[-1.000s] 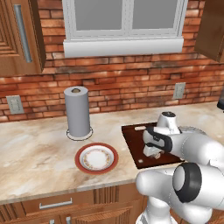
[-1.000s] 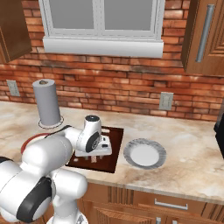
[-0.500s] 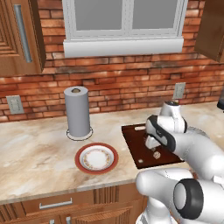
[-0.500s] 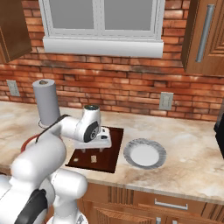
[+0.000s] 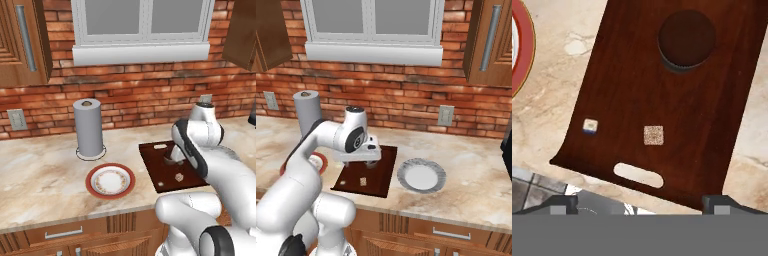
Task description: Move the dessert items from the plates to the tray.
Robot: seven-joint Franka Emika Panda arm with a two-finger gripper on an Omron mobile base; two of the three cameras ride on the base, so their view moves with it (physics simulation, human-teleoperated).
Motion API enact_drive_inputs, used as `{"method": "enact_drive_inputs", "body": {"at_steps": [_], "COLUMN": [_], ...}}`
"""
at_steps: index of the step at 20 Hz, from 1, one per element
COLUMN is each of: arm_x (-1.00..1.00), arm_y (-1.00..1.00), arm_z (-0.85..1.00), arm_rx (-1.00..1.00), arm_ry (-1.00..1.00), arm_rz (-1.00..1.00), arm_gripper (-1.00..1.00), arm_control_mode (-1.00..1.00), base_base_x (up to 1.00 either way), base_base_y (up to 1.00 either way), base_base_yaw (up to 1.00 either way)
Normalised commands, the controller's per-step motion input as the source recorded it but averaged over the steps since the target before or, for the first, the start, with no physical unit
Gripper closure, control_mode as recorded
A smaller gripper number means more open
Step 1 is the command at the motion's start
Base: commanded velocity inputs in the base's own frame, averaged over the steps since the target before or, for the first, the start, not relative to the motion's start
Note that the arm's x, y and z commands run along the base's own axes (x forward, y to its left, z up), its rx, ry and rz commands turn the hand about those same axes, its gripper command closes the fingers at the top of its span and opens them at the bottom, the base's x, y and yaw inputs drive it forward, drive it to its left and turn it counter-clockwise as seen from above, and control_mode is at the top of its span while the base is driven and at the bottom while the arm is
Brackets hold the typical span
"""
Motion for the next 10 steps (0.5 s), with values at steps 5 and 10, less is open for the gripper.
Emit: {"method": "enact_drive_inputs", "body": {"at_steps": [5,10], "arm_x": [-0.27,-0.17], "arm_y": [0.0,0.0], "arm_z": [0.34,0.32], "arm_rx": [0.0,0.0], "arm_ry": [0.0,-0.05], "arm_rz": [-0.06,-0.08], "arm_gripper": [-1.0,-1.0], "arm_control_mode": [-1.0,-1.0], "base_base_x": [0.0,0.0], "base_base_y": [0.0,0.0], "base_base_yaw": [0.0,0.0]}}
